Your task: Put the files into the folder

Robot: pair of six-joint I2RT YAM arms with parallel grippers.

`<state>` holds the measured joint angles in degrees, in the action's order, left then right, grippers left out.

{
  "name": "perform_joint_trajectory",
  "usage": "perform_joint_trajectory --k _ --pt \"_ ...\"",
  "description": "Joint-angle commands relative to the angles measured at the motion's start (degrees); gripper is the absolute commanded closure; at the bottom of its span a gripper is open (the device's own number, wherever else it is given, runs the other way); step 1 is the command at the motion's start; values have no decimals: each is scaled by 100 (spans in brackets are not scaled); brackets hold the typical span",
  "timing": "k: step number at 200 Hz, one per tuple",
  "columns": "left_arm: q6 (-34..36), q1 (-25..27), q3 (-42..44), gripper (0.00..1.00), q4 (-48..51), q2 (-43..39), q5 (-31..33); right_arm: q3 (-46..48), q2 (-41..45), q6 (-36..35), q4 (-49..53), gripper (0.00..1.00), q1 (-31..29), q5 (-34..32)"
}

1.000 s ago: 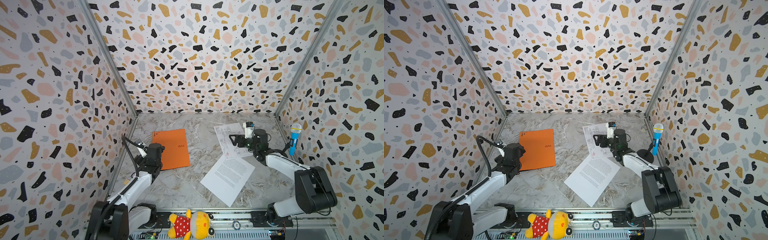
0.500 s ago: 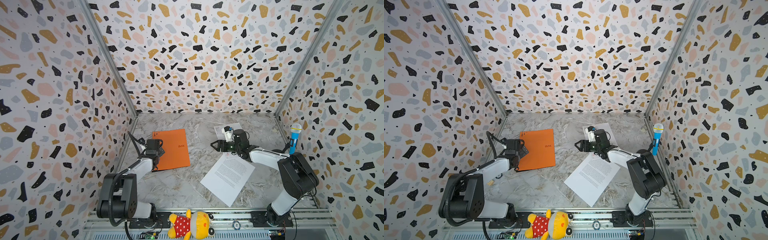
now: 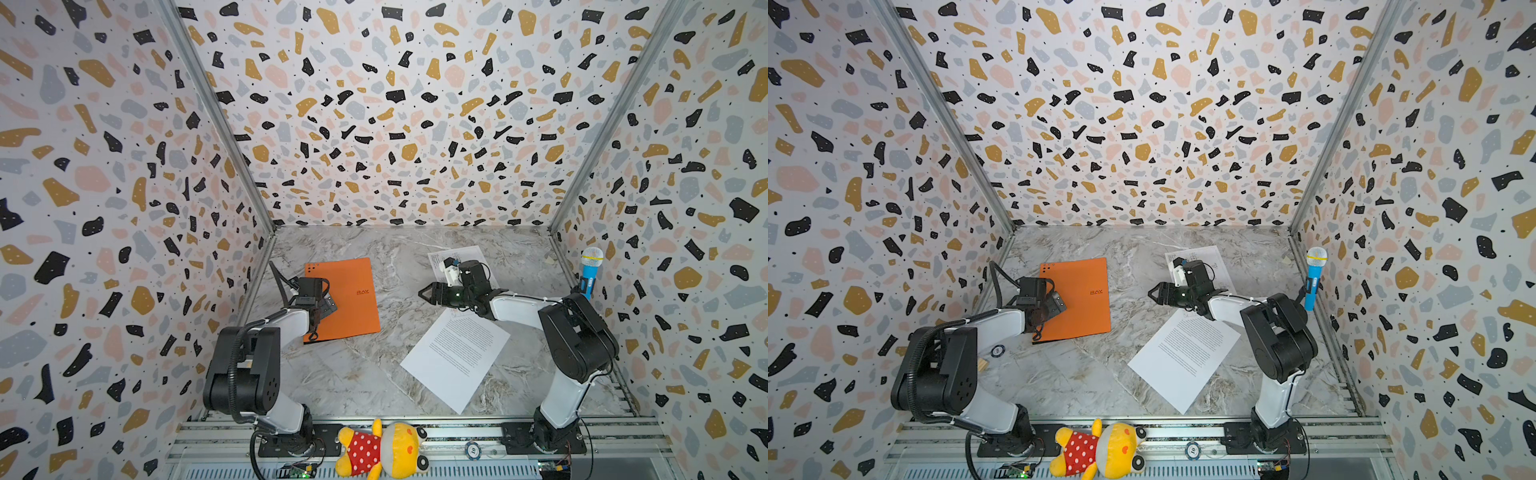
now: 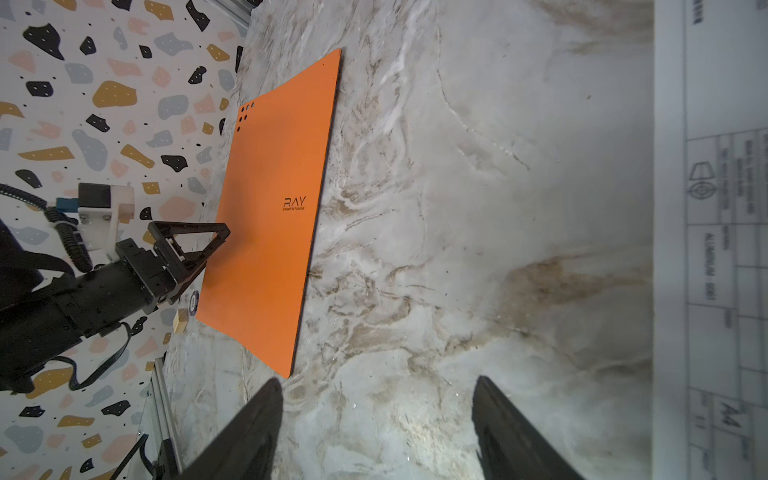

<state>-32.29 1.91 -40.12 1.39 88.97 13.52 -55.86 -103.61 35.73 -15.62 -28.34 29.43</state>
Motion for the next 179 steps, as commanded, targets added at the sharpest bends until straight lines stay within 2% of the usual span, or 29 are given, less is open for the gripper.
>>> perform_joint_trajectory --k 1,33,83,179 --pt "151 -42 -44 0 -114 39 -265 -266 -78 -100 117 28 -67 114" --pt "307 -34 -75 8 -277 129 -855 -568 -353 -253 474 29 -64 76" --pt "494 61 -172 8 -469 442 -1397 -733 -587 -352 567 30 -58 65" --pt "749 982 -648 10 -744 820 -1358 -962 -893 -302 581 31 -7 72"
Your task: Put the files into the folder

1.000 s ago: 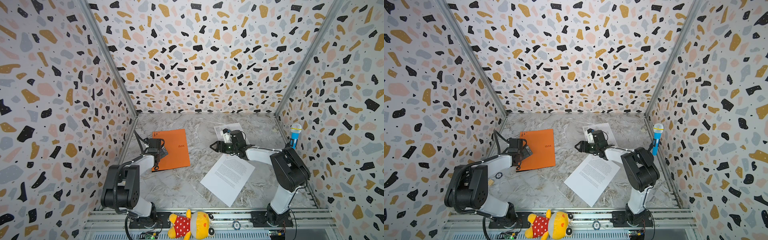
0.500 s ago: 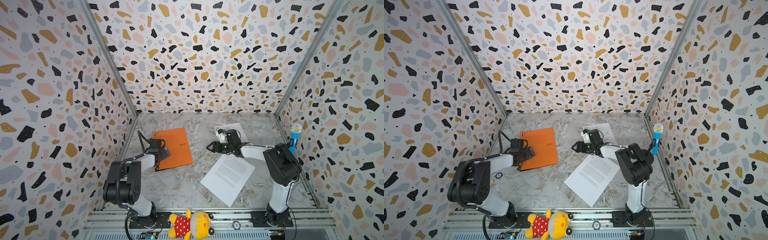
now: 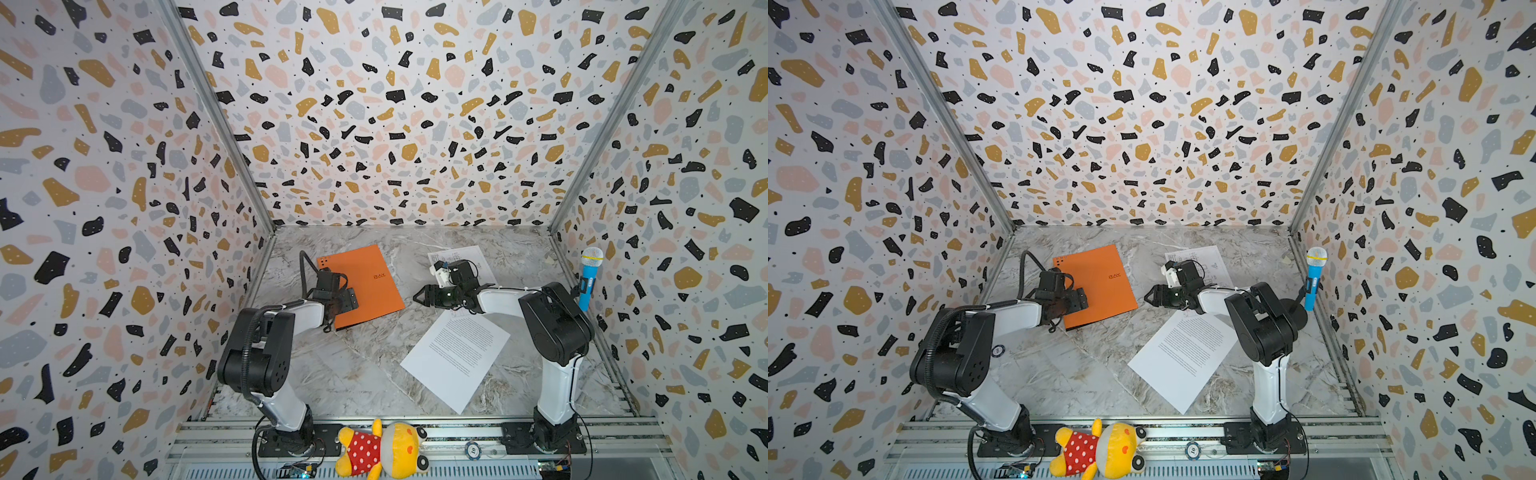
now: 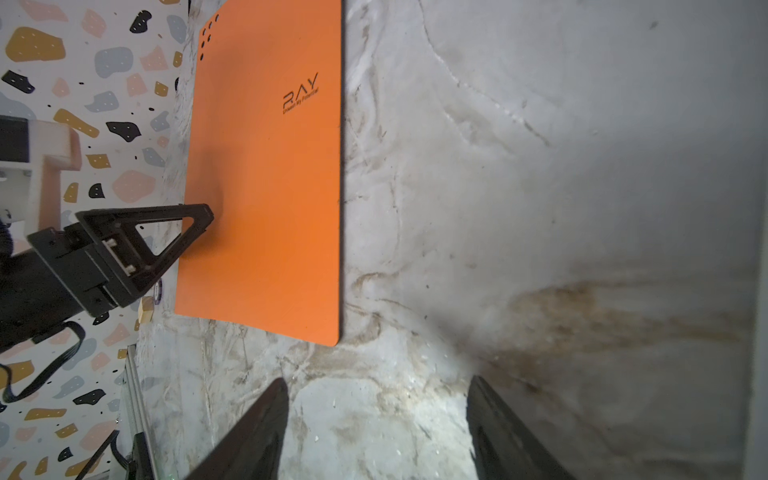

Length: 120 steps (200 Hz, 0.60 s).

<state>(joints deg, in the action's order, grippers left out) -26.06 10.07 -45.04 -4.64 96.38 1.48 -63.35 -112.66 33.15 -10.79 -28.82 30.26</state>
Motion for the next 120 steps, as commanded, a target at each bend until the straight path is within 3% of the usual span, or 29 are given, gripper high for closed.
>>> perform_joint_trajectory --k 1,42,120 --pt "131 173 -164 10 -141 86 -150 -213 6 -40 97 31 42 -11" --pt "125 338 -317 15 -89 245 -54 -512 -235 -134 118 32 87 -82" --pt "-164 304 -156 13 86 -89 203 -2105 -1296 -639 689 32 79 -126"
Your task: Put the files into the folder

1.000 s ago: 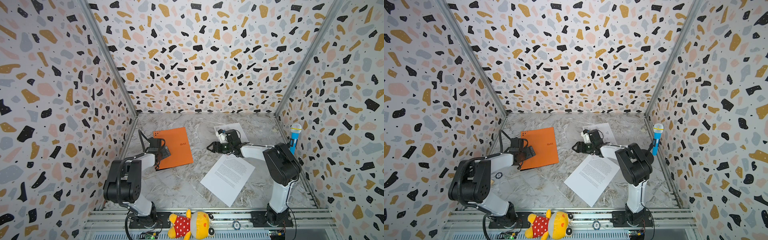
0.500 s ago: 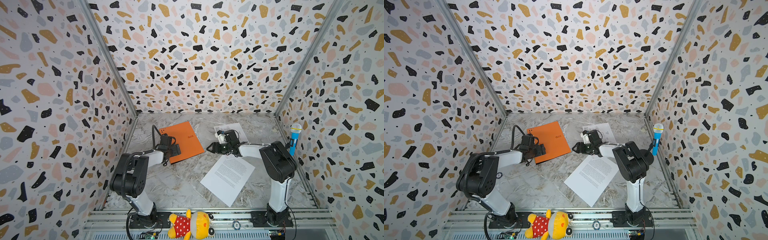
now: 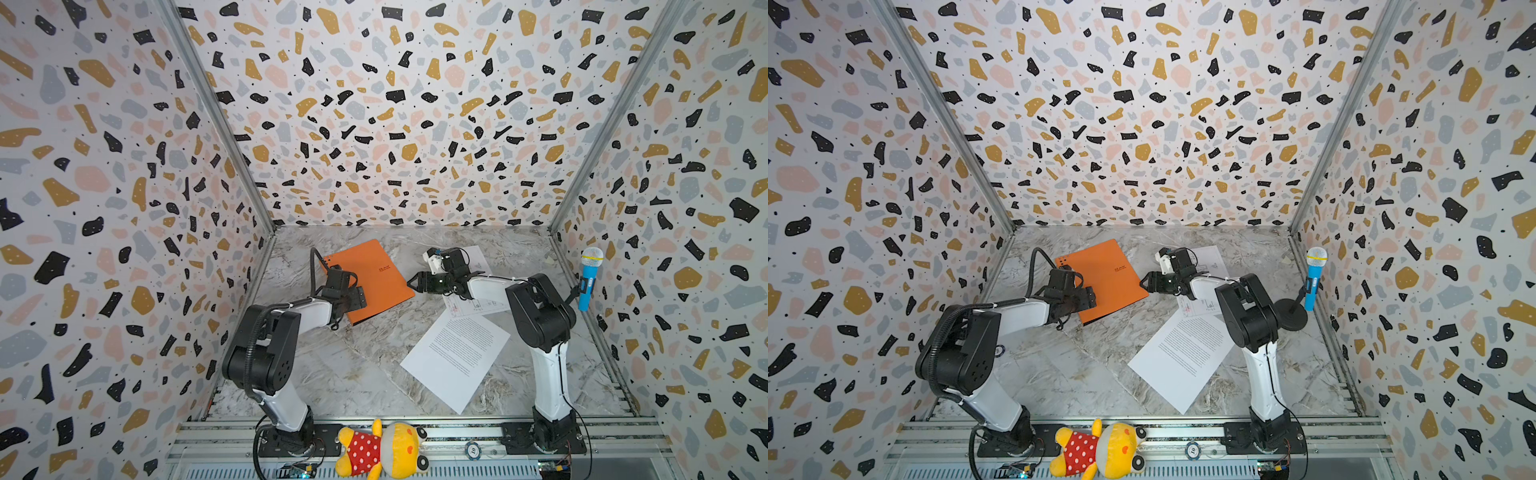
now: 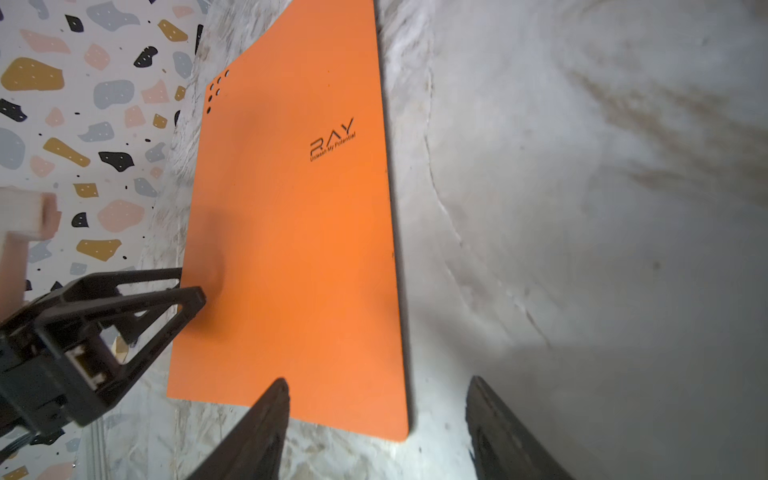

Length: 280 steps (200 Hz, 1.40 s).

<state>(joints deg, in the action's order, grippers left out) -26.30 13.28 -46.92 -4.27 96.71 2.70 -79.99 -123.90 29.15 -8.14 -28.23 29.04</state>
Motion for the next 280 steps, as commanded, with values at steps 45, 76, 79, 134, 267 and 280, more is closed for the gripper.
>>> perform_joint_trajectory --k 45,76,79,134,267,280 --pt "-189 -62 13 13 4 -7 -60 -771 -588 -16 410 36 4 445" --pt "-139 -75 -45 13 -29 145 -169 -685 -582 64 416 42 -82 549" --pt "-130 -84 -46 13 -49 163 -187 -666 -576 72 418 42 -98 569" --pt "-104 -71 -177 14 -230 351 -596 171 -84 312 123 48 -181 721" --pt "160 498 -555 17 -657 473 -1169 1954 1546 736 -179 41 -22 341" --pt "201 509 -555 17 -695 459 -1179 2046 1625 789 -174 40 16 234"
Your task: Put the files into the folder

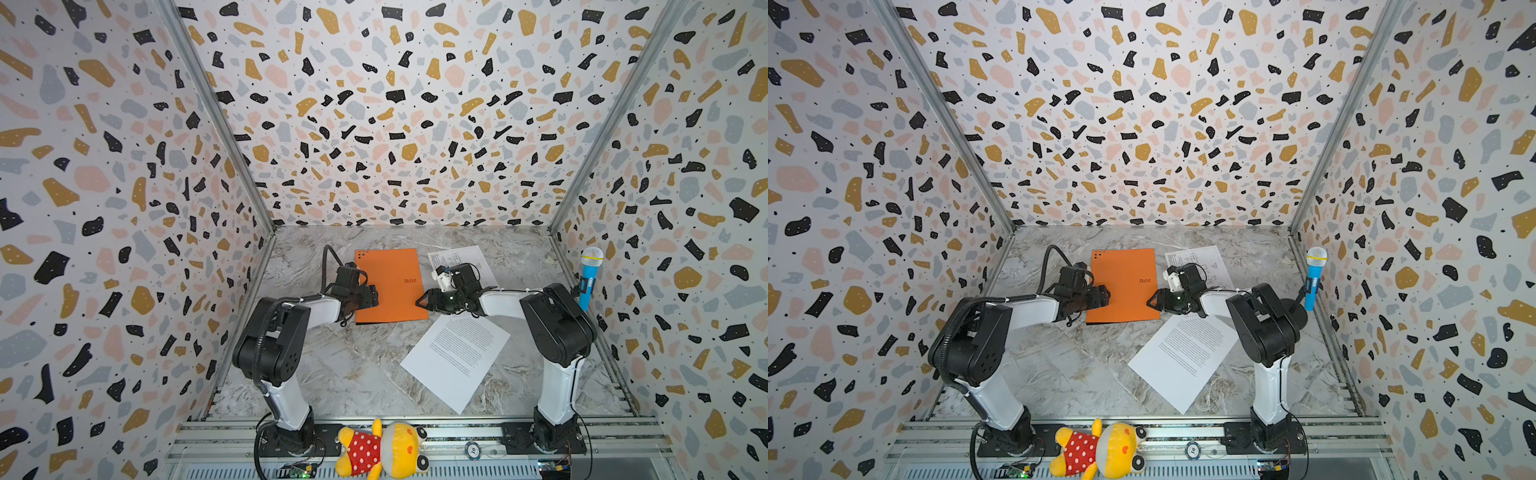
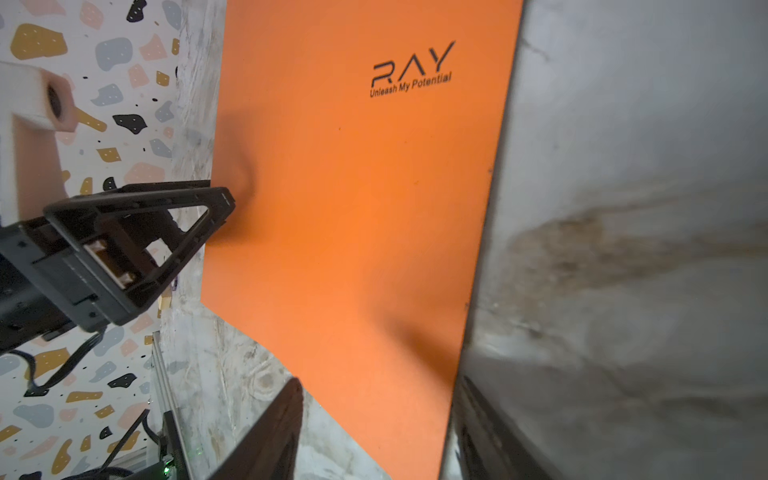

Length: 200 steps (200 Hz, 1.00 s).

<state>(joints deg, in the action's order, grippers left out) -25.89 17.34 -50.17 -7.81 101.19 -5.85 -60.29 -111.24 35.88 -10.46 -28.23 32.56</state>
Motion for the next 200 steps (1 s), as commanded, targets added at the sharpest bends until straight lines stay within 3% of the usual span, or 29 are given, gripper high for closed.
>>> perform_joint_trajectory --k 1,43,100,200 --pt "166 102 -230 17 -342 9 -322 82 372 123 55 39 18 -122" --pt "127 96 -267 17 16 -32 135 185 511 211 -124 35 133 -203" --pt "17 101 -55 17 65 -92 266 -107 231 140 -88 32 134 -272" --pt "5 243 36 18 -150 41 -46 -247 -120 148 -154 33 118 -111"
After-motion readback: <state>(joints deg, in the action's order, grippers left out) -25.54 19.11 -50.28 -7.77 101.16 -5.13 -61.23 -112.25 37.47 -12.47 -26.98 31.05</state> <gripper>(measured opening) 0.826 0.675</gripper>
